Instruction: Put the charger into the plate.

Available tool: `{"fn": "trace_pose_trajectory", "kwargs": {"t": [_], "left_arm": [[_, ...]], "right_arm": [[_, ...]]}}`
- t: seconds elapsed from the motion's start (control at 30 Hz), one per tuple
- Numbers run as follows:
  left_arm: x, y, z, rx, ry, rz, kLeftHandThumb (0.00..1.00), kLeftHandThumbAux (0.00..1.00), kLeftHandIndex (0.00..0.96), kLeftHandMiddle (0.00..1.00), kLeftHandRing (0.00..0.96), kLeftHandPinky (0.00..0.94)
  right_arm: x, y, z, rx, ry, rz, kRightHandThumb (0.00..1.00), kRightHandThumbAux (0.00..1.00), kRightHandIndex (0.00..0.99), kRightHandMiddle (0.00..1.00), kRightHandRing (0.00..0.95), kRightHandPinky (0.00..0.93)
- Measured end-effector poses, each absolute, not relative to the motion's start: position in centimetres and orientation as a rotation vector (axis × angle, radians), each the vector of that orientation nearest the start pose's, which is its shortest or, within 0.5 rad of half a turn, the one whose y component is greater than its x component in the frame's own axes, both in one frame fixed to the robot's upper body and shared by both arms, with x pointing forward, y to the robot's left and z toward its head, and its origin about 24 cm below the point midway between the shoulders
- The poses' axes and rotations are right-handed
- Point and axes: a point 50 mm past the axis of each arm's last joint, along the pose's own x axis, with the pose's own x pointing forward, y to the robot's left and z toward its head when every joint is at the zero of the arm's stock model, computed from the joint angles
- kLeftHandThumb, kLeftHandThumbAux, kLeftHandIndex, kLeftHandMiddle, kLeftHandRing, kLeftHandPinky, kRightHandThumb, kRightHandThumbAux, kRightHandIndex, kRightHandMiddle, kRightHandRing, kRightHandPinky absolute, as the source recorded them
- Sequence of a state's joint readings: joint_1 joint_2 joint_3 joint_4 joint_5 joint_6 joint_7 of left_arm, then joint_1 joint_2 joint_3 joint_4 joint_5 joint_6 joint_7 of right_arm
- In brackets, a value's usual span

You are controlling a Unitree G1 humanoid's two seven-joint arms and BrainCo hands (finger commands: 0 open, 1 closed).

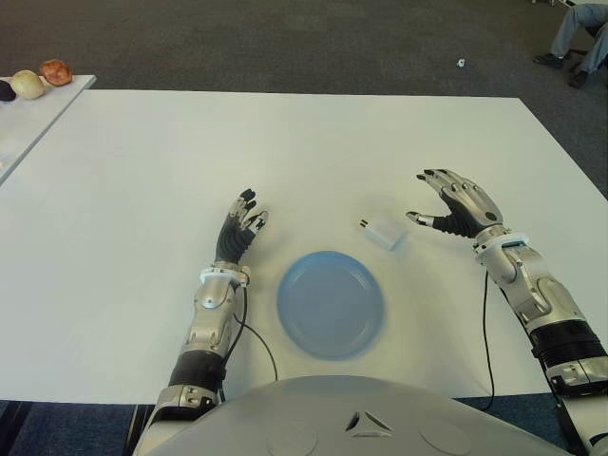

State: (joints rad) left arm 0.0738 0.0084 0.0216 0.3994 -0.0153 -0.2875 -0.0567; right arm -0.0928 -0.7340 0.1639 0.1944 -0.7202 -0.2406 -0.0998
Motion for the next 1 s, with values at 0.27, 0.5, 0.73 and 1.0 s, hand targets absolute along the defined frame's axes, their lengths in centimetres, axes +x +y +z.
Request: {"fn": "trace_pose_trajectory", "kwargs": {"t": [0.27,0.5,0.73,1.0], "left_arm": [[21.8,15.8,-3.8,-0.015,0.181,-0.014,0.000,0.588,0.007,0.087,0.086,0.088],[21.8,15.8,-3.8,-0.017,0.179,-0.014,0.000,0.593,0.011,0.088,0.087,0.088],[21.8,15.7,-3.8,-0.021,0.179,-0.015,0.000,0.593,0.010,0.084,0.082,0.081],[21.8,15.4,-3.8,-0.027,0.179,-0.021,0.000,0.586,0.002,0.083,0.079,0.081]], "right_arm": [[26.4,-23.5,7.7,-1.374,-0.183,0.188,0.116,0.211,0.000,0.000,0.000,0.000],[26.1,-21.9,6.8,-1.326,-0.139,0.135,0.156,0.175,0.000,0.000,0.000,0.000],[25.9,-20.7,5.6,-1.299,-0.059,0.140,0.170,0.161,0.000,0.000,0.000,0.000],[25.7,-20.1,5.1,-1.325,-0.005,0.147,0.179,0.162,0.000,0.000,0.000,0.000]]}}
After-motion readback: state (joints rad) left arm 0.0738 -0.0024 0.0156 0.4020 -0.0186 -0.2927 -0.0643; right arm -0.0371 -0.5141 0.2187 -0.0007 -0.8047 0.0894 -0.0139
